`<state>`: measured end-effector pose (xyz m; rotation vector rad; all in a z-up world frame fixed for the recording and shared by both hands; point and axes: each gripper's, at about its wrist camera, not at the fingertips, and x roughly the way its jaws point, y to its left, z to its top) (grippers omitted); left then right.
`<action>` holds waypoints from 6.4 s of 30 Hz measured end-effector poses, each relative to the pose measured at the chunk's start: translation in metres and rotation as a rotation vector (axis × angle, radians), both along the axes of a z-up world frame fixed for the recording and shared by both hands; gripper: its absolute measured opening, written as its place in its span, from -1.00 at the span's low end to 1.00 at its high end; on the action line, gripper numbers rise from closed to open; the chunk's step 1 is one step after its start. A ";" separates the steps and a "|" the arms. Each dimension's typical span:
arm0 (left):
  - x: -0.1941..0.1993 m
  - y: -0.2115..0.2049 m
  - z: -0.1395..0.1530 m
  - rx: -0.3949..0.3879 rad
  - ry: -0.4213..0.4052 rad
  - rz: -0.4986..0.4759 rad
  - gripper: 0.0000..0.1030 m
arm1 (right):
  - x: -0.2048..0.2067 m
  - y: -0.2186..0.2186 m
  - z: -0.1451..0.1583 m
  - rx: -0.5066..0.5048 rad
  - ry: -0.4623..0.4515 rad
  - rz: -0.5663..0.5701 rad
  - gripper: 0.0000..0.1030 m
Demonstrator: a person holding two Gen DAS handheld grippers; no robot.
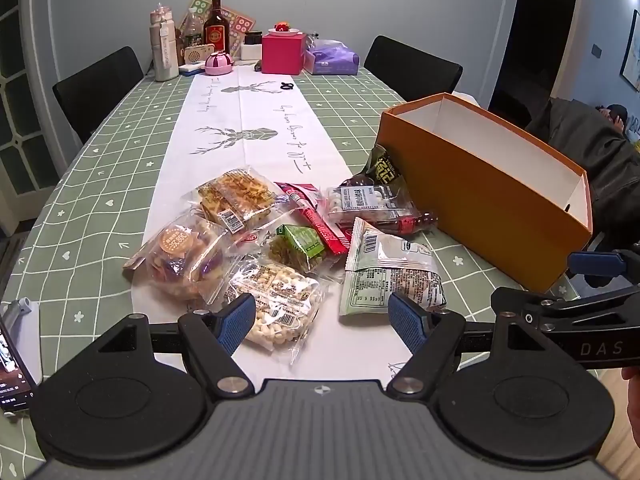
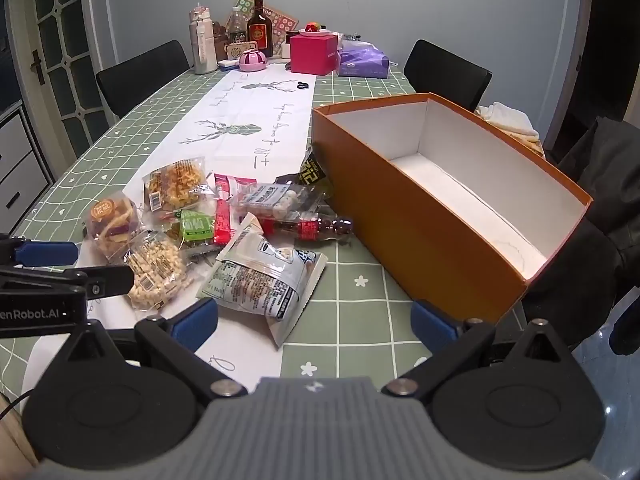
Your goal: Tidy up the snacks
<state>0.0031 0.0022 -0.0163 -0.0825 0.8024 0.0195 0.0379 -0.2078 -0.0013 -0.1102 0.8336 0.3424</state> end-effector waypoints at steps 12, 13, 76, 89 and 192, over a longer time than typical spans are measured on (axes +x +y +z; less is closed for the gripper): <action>-0.001 0.001 -0.002 -0.003 0.003 0.002 0.72 | -0.003 0.003 -0.008 -0.003 0.005 0.003 0.94; -0.001 0.001 -0.002 -0.004 0.004 0.002 0.72 | -0.002 0.004 -0.006 -0.005 0.013 0.004 0.94; 0.020 0.056 -0.037 -0.049 0.010 -0.044 0.70 | 0.051 0.052 -0.062 0.028 -0.004 0.241 0.93; 0.059 0.084 -0.044 0.174 -0.006 -0.027 0.79 | 0.079 0.070 -0.079 0.020 -0.016 0.268 0.94; 0.266 -0.154 0.048 0.049 0.383 -0.425 0.39 | 0.200 -0.097 0.018 -0.126 0.196 0.147 0.26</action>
